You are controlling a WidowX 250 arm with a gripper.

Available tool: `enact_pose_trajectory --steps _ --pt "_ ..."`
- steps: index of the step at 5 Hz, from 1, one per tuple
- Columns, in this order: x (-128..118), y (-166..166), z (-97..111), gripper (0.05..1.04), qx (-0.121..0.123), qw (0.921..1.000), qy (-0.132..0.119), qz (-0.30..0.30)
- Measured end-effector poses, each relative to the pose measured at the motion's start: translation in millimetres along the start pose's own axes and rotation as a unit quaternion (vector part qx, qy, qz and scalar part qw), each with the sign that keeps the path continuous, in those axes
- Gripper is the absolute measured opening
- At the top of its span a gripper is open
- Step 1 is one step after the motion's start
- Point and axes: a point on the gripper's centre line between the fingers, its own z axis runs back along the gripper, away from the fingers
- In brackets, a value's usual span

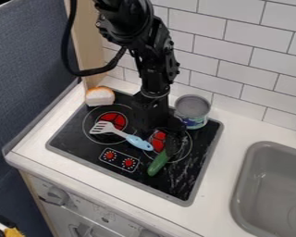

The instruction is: Take the spatula and move the green cucumber to the left burner

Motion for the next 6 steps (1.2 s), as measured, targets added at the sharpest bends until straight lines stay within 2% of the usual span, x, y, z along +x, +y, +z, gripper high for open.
enact_pose_trajectory --steps 1,2,3,4,5,6 --pt "5.5 1.4 -10.6 1.001 0.005 0.9998 -0.018 0.001" --pt "7.8 -2.6 -10.5 1.001 -0.006 0.9996 -0.025 -0.011" --pt "13.5 -13.9 -9.7 1.001 -0.026 0.9974 -0.040 -0.053" --pt "14.6 -26.6 8.9 1.001 -0.051 0.9855 -0.053 -0.153" --pt "9.2 -41.5 19.2 1.001 -0.054 0.9598 -0.062 -0.269" --pt "3.0 -47.7 16.8 1.001 -0.053 0.9194 -0.073 -0.383"
